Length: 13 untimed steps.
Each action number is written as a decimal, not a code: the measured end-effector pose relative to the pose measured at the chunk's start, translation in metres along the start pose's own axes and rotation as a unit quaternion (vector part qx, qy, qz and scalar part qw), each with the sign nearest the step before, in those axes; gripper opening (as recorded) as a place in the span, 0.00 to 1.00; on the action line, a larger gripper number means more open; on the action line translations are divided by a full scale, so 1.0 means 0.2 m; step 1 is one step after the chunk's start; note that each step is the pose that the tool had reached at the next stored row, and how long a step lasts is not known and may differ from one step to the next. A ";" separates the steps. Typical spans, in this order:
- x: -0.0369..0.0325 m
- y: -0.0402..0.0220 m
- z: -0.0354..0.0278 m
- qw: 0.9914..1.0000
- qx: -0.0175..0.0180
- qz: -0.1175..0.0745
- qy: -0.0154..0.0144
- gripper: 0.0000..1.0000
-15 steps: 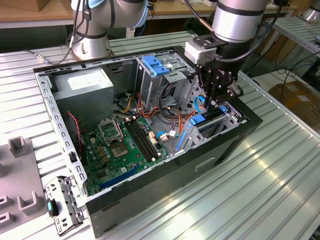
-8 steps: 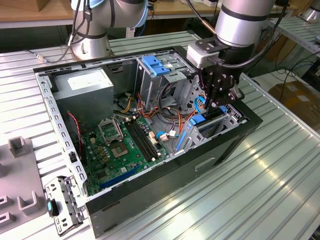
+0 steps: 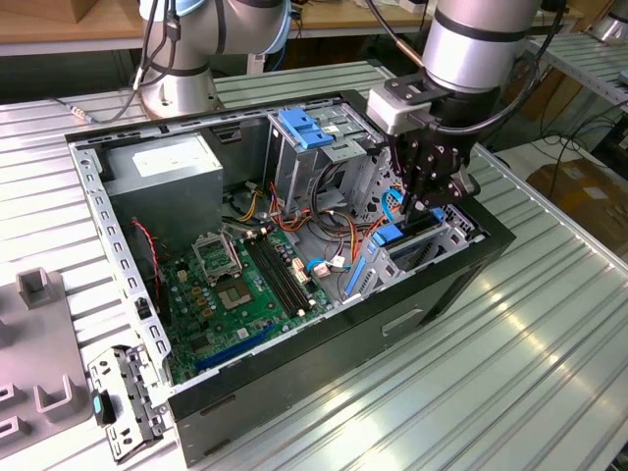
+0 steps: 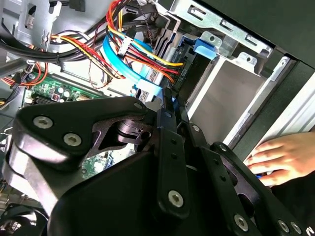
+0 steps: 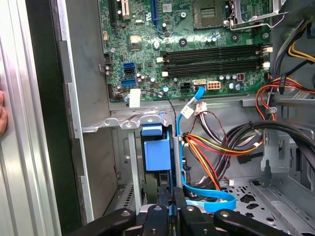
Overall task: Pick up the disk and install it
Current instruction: 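Insert the second disk wire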
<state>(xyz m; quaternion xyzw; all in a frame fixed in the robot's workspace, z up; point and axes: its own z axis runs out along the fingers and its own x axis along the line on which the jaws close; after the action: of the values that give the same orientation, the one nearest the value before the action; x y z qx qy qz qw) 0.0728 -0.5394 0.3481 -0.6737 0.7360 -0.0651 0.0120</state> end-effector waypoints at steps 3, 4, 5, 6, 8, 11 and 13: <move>0.011 -0.001 0.001 1.000 0.000 0.000 -0.004 0.16; 0.018 -0.002 0.001 1.000 -0.001 0.001 -0.007 0.16; 0.026 -0.002 0.002 1.000 -0.001 0.001 -0.011 0.16; 0.030 -0.002 0.002 1.000 -0.001 0.001 -0.013 0.16; 0.035 -0.003 0.003 1.000 -0.002 0.002 -0.019 0.16; 0.040 -0.003 0.003 1.000 -0.002 0.002 -0.023 0.16; 0.044 -0.004 0.004 1.000 -0.002 0.002 -0.023 0.16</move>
<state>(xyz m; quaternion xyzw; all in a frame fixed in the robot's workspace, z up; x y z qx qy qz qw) 0.0728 -0.5483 0.3480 -0.6732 0.7373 -0.0480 0.0276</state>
